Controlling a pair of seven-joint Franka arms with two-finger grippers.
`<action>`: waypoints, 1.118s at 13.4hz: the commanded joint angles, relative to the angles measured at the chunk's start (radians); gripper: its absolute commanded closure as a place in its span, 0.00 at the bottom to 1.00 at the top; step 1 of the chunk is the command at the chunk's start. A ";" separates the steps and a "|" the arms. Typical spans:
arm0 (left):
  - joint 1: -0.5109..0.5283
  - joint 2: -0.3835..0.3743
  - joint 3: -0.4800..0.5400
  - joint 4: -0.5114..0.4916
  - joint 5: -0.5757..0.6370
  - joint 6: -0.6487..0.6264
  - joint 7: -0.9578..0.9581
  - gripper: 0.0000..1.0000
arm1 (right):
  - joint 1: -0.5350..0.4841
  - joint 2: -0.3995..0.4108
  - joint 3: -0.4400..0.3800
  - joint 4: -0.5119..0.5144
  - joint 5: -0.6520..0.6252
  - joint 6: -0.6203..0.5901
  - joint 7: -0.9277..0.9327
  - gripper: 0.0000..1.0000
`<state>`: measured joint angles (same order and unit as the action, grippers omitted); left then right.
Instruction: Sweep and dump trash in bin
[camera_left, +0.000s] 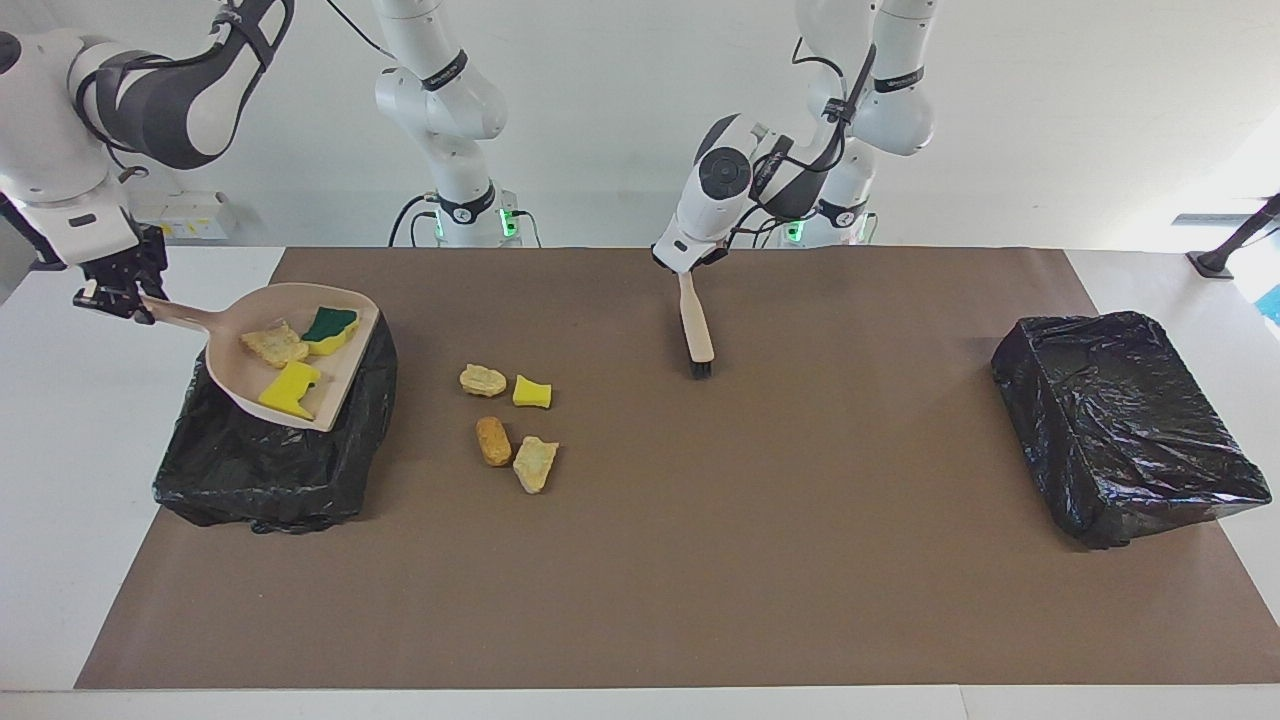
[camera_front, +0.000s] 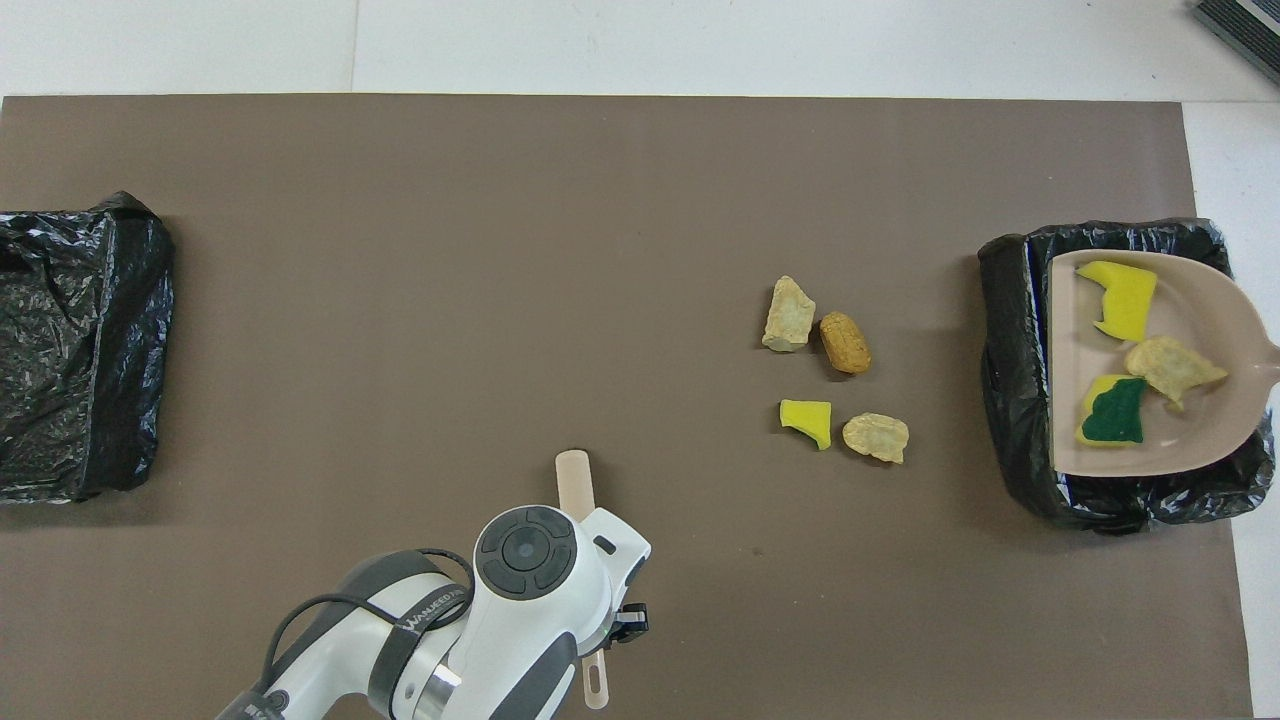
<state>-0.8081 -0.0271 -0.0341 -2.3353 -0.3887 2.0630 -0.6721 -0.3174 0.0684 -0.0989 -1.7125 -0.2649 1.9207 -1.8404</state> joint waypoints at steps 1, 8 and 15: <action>0.025 -0.022 0.025 0.019 -0.007 -0.030 0.015 0.00 | -0.020 0.008 0.013 0.004 -0.071 0.069 -0.034 1.00; 0.341 0.102 0.025 0.256 0.190 -0.153 0.252 0.00 | 0.000 0.008 0.025 -0.087 -0.371 0.192 -0.031 1.00; 0.598 0.158 0.026 0.507 0.290 -0.251 0.483 0.00 | 0.046 0.008 0.028 -0.092 -0.491 0.228 -0.068 1.00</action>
<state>-0.2644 0.1098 0.0045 -1.8999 -0.1306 1.8540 -0.2621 -0.2718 0.0902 -0.0715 -1.8046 -0.7285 2.1443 -1.8744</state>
